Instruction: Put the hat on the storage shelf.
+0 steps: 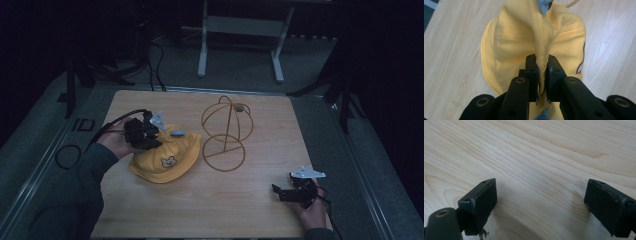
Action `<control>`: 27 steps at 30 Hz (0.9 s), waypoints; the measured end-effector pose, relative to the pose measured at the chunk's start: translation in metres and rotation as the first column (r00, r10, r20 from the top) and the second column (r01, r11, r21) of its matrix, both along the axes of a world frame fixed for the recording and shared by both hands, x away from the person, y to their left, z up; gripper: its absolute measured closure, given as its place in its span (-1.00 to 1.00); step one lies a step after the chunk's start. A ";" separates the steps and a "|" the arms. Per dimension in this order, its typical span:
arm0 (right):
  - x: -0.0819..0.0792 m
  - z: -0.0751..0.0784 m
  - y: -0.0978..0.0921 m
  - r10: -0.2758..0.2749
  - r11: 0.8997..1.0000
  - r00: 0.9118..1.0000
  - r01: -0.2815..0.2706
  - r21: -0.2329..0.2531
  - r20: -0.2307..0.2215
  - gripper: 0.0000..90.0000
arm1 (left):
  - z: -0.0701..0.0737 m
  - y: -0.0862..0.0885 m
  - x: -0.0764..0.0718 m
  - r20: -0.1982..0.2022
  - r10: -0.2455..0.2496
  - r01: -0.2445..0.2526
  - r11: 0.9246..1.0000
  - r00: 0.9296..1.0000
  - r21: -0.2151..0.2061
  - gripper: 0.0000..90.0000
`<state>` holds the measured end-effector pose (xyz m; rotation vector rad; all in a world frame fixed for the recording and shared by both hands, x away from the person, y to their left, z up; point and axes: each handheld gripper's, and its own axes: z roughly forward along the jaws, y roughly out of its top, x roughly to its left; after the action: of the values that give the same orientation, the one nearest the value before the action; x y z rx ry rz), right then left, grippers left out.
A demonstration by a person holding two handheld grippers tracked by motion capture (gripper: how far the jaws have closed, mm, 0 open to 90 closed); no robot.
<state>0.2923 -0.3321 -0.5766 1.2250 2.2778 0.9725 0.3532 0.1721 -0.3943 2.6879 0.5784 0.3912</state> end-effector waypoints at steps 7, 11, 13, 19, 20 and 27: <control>0.000 0.000 0.000 0.000 1.000 1.000 0.000 0.000 0.000 -0.75 | 0.007 0.007 0.001 0.022 0.046 -0.045 0.998 0.999 -0.036 0.80; 0.000 0.000 0.000 0.000 1.000 1.000 0.000 0.000 0.000 -0.75 | 0.009 0.011 0.001 0.034 0.062 -0.060 0.997 0.997 -0.040 0.81; 0.000 0.000 0.000 0.000 1.000 1.000 0.000 0.000 0.000 -0.75 | 0.011 0.012 0.001 0.039 0.065 -0.063 0.997 0.997 -0.048 0.81; 0.000 0.000 0.000 0.000 1.000 1.000 0.000 0.000 0.000 -0.75 | 0.017 0.017 0.001 0.043 0.087 -0.084 0.994 0.995 -0.073 0.82; 0.000 0.000 0.000 0.000 1.000 1.000 0.000 0.000 0.000 -0.75 | 0.018 0.018 0.001 0.043 0.088 -0.085 0.993 0.995 -0.076 0.82; 0.000 0.000 0.000 0.000 1.000 1.000 0.000 0.000 0.000 -0.75 | 0.023 0.023 0.000 0.050 0.101 -0.095 0.990 0.994 -0.105 0.82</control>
<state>0.2924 -0.3321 -0.5766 1.2249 2.2778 0.9726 0.3534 0.1953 -0.3709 2.5499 0.6967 0.4476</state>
